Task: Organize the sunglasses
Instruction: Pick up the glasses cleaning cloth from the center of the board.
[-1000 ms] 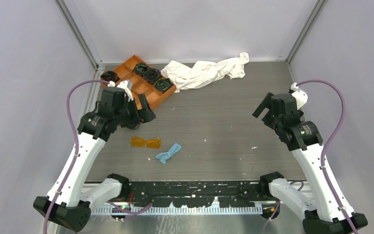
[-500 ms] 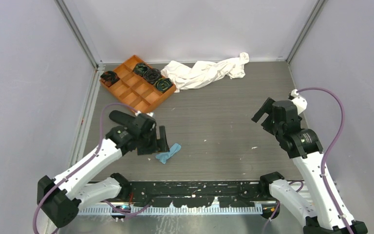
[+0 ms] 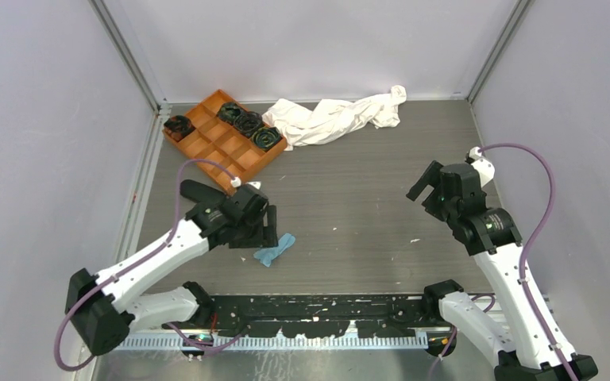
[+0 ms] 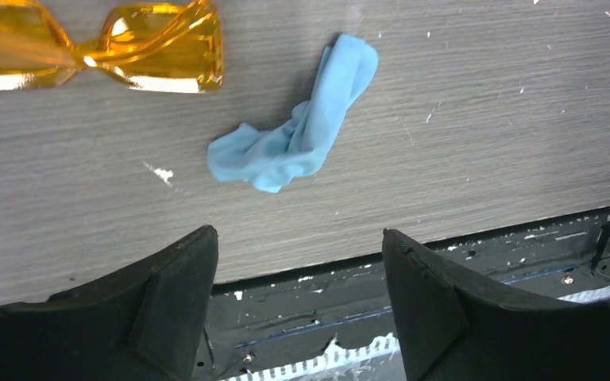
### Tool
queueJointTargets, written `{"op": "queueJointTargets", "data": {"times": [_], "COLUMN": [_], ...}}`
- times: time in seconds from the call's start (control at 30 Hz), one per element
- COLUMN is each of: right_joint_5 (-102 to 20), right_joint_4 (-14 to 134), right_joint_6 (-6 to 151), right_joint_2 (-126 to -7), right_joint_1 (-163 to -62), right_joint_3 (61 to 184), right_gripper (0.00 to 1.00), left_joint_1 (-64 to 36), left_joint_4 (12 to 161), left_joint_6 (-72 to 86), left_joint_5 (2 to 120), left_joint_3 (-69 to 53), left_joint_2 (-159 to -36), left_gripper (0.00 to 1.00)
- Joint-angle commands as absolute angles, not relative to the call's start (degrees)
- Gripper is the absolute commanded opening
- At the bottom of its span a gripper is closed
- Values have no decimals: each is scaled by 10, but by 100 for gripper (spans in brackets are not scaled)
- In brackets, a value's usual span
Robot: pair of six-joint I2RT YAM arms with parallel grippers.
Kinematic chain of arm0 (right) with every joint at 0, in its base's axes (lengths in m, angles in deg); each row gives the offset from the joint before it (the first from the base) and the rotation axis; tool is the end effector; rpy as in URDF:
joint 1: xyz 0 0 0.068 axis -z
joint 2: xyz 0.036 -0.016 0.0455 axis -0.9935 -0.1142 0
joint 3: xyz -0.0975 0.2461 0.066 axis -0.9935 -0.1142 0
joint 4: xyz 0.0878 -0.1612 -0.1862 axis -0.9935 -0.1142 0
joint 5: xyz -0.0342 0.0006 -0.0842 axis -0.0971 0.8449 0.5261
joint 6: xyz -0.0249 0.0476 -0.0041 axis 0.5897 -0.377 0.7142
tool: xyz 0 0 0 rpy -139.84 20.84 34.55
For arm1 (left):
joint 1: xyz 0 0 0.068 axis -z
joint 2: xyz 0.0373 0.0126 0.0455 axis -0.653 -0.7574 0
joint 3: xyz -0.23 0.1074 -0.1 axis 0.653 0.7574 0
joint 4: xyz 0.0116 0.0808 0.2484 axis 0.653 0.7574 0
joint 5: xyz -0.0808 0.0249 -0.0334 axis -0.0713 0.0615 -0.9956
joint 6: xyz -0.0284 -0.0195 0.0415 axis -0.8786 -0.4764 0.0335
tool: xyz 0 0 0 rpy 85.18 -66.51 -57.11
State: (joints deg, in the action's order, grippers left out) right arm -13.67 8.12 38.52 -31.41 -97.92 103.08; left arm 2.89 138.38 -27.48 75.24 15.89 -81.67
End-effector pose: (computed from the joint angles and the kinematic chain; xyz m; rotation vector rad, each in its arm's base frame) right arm 0.1447 0.0254 0.3341 0.6771 2.1533 0.1278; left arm 0.1402 -0.1287 0.2557 -0.0879 2.6865 -0.3818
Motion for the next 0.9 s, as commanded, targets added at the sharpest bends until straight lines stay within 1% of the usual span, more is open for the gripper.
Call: {"op": "queueJointTargets", "data": {"times": [0.0, 0.13, 0.33, 0.5, 0.67, 0.8, 0.87], "right_joint_5": [-131, -127, -127, -129, -135, -135, -135], "right_joint_4": [91, 81, 79, 83, 91, 90, 89], "right_joint_6": [381, 379, 381, 381, 377, 375, 375], "right_joint_2": [-301, -303, -303, -311, -315, -315, -313], "right_joint_1": [-977, -977, -978, -977, -977, -977, -977], "right_joint_3": [1031, 1033, 1034, 1038, 1032, 1029, 1028], "right_gripper": [100, 100, 100, 100, 100, 100, 100], "left_joint_1": [31, 31, 10, -55, -57, -56, -56], "left_joint_4": [1383, 1358, 1377, 1371, 1342, 1306, 1300], "left_joint_6": [-213, -188, -168, -137, -146, -160, -164], "left_joint_5": [744, 744, 755, 695, 613, 603, 599], "left_joint_3": [103, 100, 78, 85, 116, 145, 149], "left_joint_2": [-888, -920, -951, -943, -955, -956, -963], "left_gripper": [74, 70, 70, 70, 69, 66, 63]}}
